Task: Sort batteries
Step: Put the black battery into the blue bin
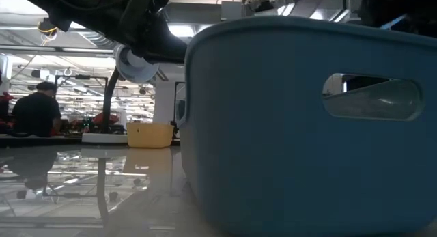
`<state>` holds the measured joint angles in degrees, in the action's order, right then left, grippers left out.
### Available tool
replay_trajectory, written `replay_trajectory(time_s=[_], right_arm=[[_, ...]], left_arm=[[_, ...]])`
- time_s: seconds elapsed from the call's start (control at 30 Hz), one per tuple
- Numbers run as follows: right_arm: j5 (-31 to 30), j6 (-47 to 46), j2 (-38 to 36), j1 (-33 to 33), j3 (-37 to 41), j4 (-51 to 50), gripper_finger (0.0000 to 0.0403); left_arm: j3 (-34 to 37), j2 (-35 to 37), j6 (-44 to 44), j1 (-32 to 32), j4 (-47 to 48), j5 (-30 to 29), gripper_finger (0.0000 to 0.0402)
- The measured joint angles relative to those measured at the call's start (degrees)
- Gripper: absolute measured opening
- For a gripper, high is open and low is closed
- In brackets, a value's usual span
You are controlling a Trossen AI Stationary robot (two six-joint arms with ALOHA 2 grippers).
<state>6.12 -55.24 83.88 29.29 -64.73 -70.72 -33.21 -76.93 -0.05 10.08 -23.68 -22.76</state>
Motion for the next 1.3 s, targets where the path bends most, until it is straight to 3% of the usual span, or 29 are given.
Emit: replay_trajectory(time_s=[0.13, 0.3, 0.6, 0.93, 1.2, 1.3], right_arm=[[0.51, -4.02, 0.0, 3.65, 0.02, -3.22, 0.0195], [2.01, -6.54, 0.0, 10.3, 0.02, 1.19, 0.0186], [-0.9, -10.9, 2.27, 19.84, 3.31, 4.53, 0.0183], [-1.06, -9.04, 3.3, 20.2, 9.83, 6.01, 0.0183], [-1.26, -11.86, 3.3, 20.2, 1.7, 4.67, 0.0183], [-8.53, -12.32, 3.3, 20.2, -2.51, 9.17, 0.0183]], left_arm=[[0.0, 0.0, 0.0, -0.01, 0.4, -0.01, 0.0119], [0.0, -0.02, 0.02, -0.01, 0.53, -0.02, 0.0119], [0.0, -0.04, -0.44, 0.01, 0.43, 0.0, 0.0119], [0.0, -0.04, -0.86, 0.0, 0.29, -0.02, 0.0119], [0.0, -0.05, -0.48, -0.12, 0.33, -0.02, 0.0119], [0.0, -0.06, -0.39, -0.12, 0.33, 0.0, 0.0119]])
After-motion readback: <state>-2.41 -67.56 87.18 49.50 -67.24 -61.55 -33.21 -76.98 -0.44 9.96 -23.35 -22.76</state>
